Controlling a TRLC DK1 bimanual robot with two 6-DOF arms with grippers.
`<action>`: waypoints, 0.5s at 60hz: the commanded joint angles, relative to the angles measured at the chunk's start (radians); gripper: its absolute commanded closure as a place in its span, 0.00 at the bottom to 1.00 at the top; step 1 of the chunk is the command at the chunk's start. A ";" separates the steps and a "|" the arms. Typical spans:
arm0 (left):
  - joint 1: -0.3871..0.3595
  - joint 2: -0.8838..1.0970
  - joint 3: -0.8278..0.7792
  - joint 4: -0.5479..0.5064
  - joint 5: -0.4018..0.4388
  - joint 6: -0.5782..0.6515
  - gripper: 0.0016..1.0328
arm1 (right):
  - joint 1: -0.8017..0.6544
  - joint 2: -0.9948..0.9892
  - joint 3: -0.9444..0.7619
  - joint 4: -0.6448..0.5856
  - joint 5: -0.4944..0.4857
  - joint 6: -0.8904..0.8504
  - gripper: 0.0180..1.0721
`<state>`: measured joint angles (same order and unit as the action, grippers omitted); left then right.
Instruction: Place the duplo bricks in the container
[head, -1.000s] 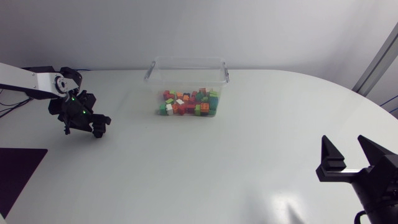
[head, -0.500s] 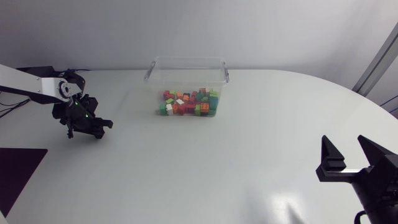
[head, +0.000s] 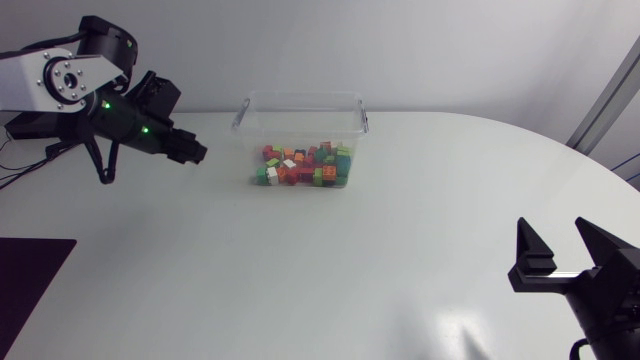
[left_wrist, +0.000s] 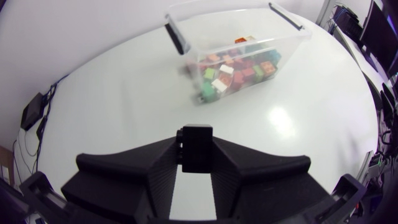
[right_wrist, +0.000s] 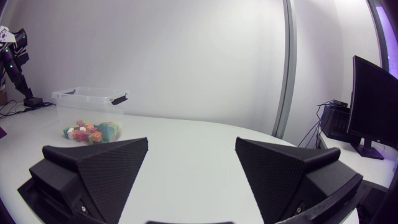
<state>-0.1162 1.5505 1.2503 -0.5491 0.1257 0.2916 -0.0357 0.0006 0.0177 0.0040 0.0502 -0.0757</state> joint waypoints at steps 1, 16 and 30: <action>-0.036 0.043 0.070 -0.011 0.020 0.021 0.76 | -0.003 -0.007 -0.021 0.008 0.005 -0.013 0.04; -0.157 0.189 0.228 0.074 0.074 0.040 0.76 | -0.003 -0.007 -0.021 0.008 0.005 -0.013 0.04; -0.188 0.318 0.362 0.173 0.083 0.038 0.74 | -0.003 -0.007 -0.021 0.008 0.005 -0.013 0.04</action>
<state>-0.2962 1.8336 1.5604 -0.4072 0.2020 0.3153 -0.0357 0.0006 0.0177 0.0040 0.0502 -0.0753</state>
